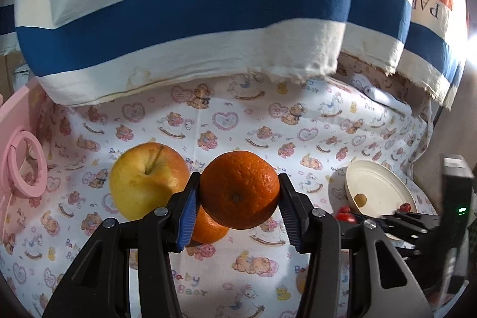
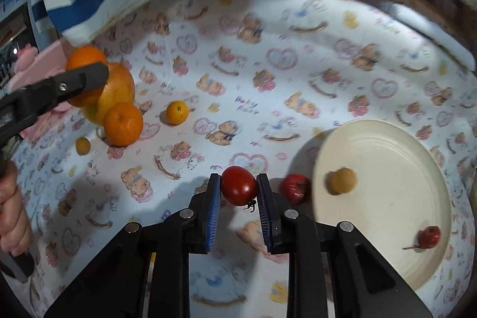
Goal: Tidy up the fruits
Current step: 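Carry the orange and tomato onto the cream plate and open both tools, then move the left tool to the small yellow citrus and close on it, then lift the yellow citrus with the left tool while the right tool grasps a small red fruit, then carry both fruits over the cream plate and open both tools to release them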
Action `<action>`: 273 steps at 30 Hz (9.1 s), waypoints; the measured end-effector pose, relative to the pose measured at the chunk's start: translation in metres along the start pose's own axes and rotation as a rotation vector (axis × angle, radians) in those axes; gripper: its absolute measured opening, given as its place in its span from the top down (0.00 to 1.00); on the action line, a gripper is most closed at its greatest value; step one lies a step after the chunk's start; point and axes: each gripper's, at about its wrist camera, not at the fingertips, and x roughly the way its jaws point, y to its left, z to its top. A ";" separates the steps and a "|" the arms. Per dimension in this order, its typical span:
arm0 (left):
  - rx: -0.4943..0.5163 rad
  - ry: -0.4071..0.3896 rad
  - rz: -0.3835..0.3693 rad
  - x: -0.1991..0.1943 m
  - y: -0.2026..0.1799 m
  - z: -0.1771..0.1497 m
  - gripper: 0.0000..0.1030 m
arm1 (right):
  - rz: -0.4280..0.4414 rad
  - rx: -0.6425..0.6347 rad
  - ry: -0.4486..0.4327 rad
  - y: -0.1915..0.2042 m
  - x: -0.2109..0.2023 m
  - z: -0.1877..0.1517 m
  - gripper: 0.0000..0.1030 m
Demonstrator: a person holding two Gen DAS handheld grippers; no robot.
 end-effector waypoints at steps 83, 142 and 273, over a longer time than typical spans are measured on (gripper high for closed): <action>0.478 0.381 -0.182 0.091 -0.231 -0.061 0.52 | -0.220 0.451 0.060 -0.201 -0.039 -0.037 0.76; 0.264 -0.055 -0.074 -0.038 -0.066 -0.054 0.02 | -0.137 0.209 -0.427 -0.088 -0.114 -0.036 0.15; 0.085 -0.092 0.059 -0.017 -0.014 -0.045 0.74 | -0.087 0.216 0.229 -0.025 0.052 0.027 0.72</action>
